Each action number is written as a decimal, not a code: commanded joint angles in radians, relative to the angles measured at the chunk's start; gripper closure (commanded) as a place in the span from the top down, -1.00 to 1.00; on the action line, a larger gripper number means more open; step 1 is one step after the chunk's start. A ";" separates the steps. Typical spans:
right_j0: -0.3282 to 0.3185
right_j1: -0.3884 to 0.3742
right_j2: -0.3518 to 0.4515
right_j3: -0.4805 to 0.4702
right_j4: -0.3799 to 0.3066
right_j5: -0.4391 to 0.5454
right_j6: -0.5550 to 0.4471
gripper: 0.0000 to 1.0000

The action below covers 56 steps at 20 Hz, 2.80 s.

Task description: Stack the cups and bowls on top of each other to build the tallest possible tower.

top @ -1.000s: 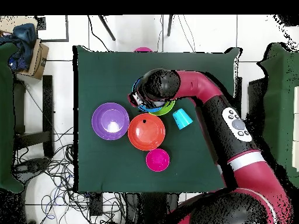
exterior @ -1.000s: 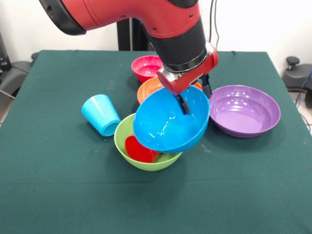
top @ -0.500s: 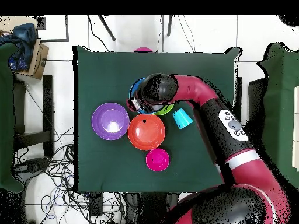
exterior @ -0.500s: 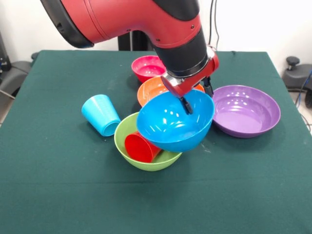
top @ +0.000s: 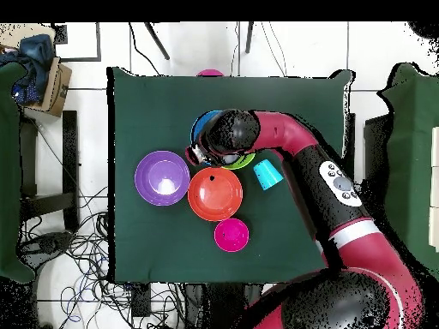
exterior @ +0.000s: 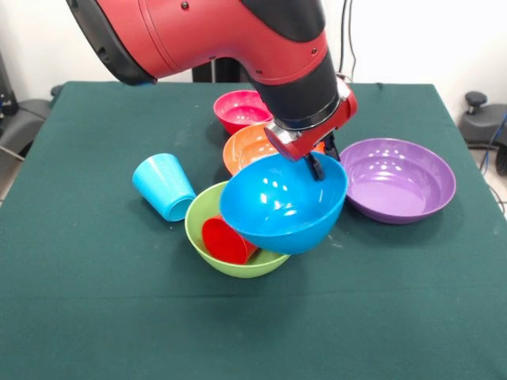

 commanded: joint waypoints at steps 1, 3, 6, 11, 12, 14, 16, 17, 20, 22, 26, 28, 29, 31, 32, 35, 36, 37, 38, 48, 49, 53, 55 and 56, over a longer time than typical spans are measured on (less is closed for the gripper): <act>0.010 0.049 -0.043 -0.013 -0.051 0.146 -0.178 -1.00; 0.007 0.048 -0.042 -0.011 -0.054 0.148 -0.185 -1.00; 0.004 0.048 -0.042 -0.009 -0.059 0.148 -0.187 -1.00; 0.003 0.044 -0.041 -0.011 -0.067 0.160 -0.194 -1.00; 0.002 0.043 -0.040 -0.011 -0.069 0.163 -0.198 -1.00; 0.005 0.038 -0.043 -0.018 -0.073 0.181 -0.201 -1.00; 0.007 0.035 -0.047 -0.025 -0.080 0.194 -0.203 -1.00; 0.002 0.033 -0.050 -0.025 -0.086 0.198 -0.209 -1.00; -0.021 0.022 -0.055 -0.019 -0.106 0.211 -0.239 -1.00; -0.038 0.013 -0.055 -0.017 -0.113 0.223 -0.262 -1.00; -0.053 0.002 -0.054 -0.022 -0.119 0.255 -0.282 -1.00; -0.057 -0.008 -0.051 -0.021 -0.120 0.268 -0.282 -1.00; -0.054 -0.014 -0.048 -0.024 -0.117 0.283 -0.278 -1.00; -0.052 -0.025 -0.045 -0.026 -0.124 0.298 -0.278 -1.00; -0.052 -0.029 -0.043 -0.028 -0.126 0.306 -0.279 -1.00; -0.047 -0.048 -0.039 -0.043 -0.134 0.338 -0.282 -1.00; -0.046 -0.050 -0.038 -0.044 -0.136 0.340 -0.282 -1.00; -0.044 -0.052 -0.037 -0.048 -0.139 0.343 -0.282 -1.00; -0.044 -0.051 -0.037 -0.049 -0.142 0.343 -0.282 -1.00; -0.035 -0.070 -0.023 -0.082 -0.154 0.344 -0.258 -1.00; -0.032 -0.073 -0.023 -0.088 -0.161 0.318 -0.246 -1.00; -0.022 -0.080 -0.027 -0.091 -0.183 0.255 -0.219 -1.00; -0.017 -0.083 -0.031 -0.088 -0.199 0.223 -0.205 -1.00; -0.015 -0.085 -0.033 -0.088 -0.207 0.213 -0.200 -1.00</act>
